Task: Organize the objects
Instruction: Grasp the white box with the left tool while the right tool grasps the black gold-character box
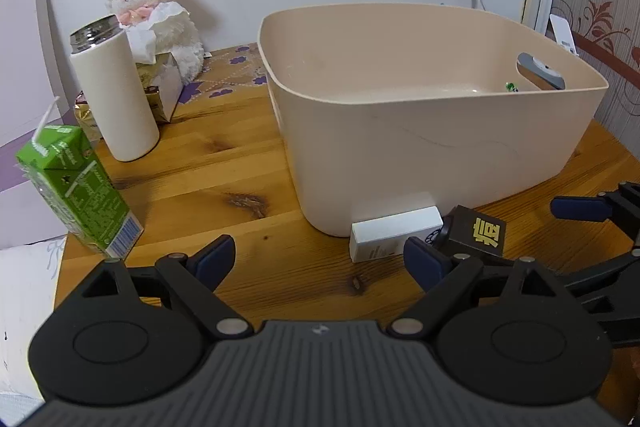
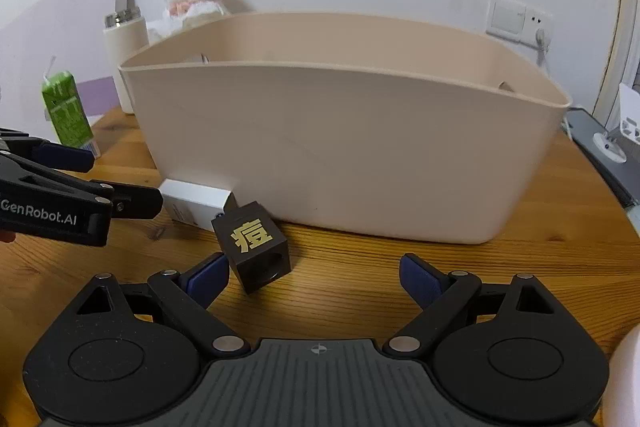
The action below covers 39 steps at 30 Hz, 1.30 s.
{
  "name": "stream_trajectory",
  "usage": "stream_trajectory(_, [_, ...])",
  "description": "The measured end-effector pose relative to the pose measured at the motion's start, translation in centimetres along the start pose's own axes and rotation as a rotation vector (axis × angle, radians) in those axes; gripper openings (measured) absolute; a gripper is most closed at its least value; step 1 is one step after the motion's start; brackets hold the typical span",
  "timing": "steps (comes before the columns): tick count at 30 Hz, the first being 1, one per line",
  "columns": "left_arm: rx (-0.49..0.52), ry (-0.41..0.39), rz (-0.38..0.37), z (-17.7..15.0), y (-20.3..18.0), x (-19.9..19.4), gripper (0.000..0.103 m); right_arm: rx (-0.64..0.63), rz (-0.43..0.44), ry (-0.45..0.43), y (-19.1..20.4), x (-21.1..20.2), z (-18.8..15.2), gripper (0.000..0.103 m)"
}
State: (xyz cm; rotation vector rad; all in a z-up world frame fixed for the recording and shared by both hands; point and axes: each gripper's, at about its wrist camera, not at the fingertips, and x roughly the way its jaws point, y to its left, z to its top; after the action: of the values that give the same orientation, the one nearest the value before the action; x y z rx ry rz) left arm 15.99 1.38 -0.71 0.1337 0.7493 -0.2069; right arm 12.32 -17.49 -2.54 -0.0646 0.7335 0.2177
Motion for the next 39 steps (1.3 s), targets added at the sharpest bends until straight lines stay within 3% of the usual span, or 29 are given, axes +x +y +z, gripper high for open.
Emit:
stream_trajectory(15, [-0.012,0.035,-0.031,0.5,-1.5,1.7,0.092,0.020,0.006,-0.002,0.3,2.3,0.1,0.092])
stream_trajectory(19, [-0.028,0.044,-0.044,0.5,-2.0,2.1,0.092,0.012,-0.054,-0.008,-0.1,2.1,-0.2,0.085])
stream_trajectory(24, [-0.045,0.052,-0.062,0.4,-2.9,2.8,0.092,0.031,-0.063,0.002,-1.8,1.9,-0.9,0.083])
stream_trajectory(31, [-0.080,0.061,-0.025,0.2,-4.0,4.3,0.091,0.043,-0.078,-0.012,-2.9,1.5,-1.4,0.076])
stream_trajectory(33, [-0.086,0.059,-0.005,0.0,-4.1,4.6,0.089,0.035,-0.075,-0.022,-2.7,1.3,-1.6,0.072])
stream_trajectory(36, [-0.081,0.044,0.022,0.0,-4.2,4.5,0.080,0.027,-0.062,-0.025,-2.4,1.1,-1.5,0.057])
stream_trajectory(38, [-0.082,0.043,0.021,0.1,-4.1,4.3,0.065,0.028,-0.058,-0.023,-2.2,1.0,-1.3,0.039])
stream_trajectory(39, [-0.081,0.047,0.026,0.1,-4.0,4.1,0.062,0.032,-0.057,-0.021,-2.1,0.9,-1.2,0.036])
